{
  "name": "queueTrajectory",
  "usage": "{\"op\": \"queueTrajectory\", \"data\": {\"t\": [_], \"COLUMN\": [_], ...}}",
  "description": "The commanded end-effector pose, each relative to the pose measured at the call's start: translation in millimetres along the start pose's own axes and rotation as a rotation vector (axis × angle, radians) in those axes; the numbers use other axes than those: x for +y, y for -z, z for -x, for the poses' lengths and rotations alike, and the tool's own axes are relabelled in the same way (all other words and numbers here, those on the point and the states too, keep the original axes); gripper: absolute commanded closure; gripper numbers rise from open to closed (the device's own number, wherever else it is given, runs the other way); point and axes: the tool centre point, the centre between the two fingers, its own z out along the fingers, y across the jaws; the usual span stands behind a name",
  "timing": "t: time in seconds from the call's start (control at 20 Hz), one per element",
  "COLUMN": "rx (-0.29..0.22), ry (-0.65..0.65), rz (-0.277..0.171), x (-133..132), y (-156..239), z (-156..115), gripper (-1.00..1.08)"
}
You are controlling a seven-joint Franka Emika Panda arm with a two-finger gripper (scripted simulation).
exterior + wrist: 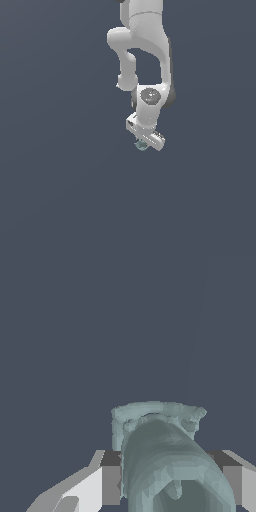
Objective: Pick up the object and move it to a goal position.
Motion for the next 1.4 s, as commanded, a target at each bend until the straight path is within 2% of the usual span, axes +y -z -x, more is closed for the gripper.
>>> {"op": "queueTrajectory", "data": {"t": [0.0, 0.7, 1.0, 1.35], "rx": [0.0, 0.0, 0.0, 0.0], "ry": [0.001, 0.0, 0.0, 0.0], "rz": [0.0, 0.0, 0.0, 0.0], "x": [-14, -112, -133, -141], "y": [5, 39, 46, 49], "z": [1, 7, 8, 7], "gripper": [1.08, 1.08, 1.08, 1.08]}}
